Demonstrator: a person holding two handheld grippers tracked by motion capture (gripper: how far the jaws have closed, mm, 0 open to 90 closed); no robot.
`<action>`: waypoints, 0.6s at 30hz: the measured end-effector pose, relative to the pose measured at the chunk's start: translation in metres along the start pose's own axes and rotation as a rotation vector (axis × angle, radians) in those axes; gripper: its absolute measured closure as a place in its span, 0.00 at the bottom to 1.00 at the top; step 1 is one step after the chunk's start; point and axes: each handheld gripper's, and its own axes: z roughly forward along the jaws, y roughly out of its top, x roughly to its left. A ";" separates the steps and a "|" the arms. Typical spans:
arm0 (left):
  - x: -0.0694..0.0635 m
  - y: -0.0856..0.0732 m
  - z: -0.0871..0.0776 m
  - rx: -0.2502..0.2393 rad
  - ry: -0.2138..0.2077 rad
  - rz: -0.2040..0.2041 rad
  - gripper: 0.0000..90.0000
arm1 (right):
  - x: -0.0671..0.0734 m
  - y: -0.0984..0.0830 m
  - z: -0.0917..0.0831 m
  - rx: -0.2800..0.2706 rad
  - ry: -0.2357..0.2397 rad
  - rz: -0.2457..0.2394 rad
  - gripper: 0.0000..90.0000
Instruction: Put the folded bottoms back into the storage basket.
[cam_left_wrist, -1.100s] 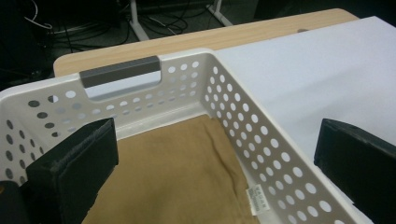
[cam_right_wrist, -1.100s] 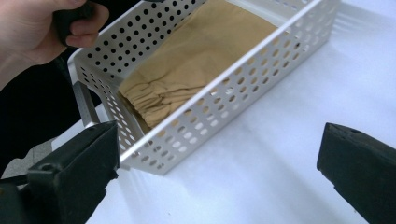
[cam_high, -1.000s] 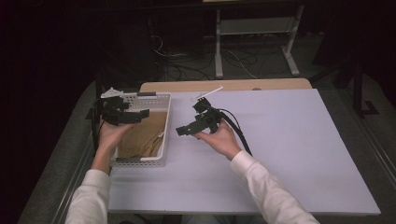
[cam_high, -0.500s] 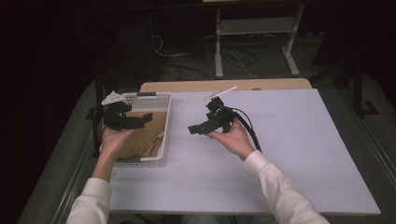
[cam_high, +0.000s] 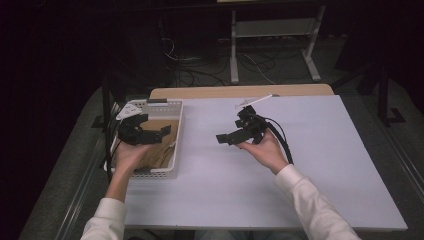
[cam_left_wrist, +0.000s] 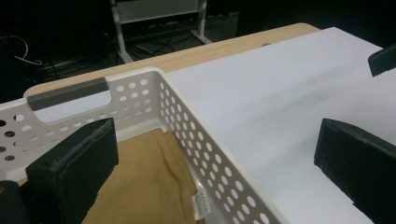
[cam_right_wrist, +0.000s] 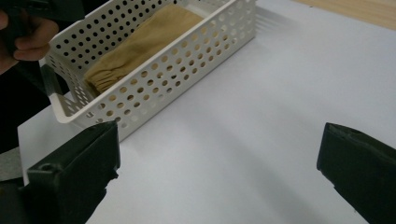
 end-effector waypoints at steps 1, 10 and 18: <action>-0.002 0.000 0.000 -0.002 0.000 -0.001 0.01 | -0.001 -0.001 -0.003 -0.004 -0.004 0.000 0.00; -0.019 -0.004 0.002 -0.017 -0.035 -0.016 0.01 | -0.012 -0.015 -0.019 -0.031 -0.022 -0.008 0.00; -0.032 -0.009 0.006 -0.014 -0.050 -0.002 0.01 | -0.022 -0.028 -0.032 -0.054 -0.025 -0.017 0.00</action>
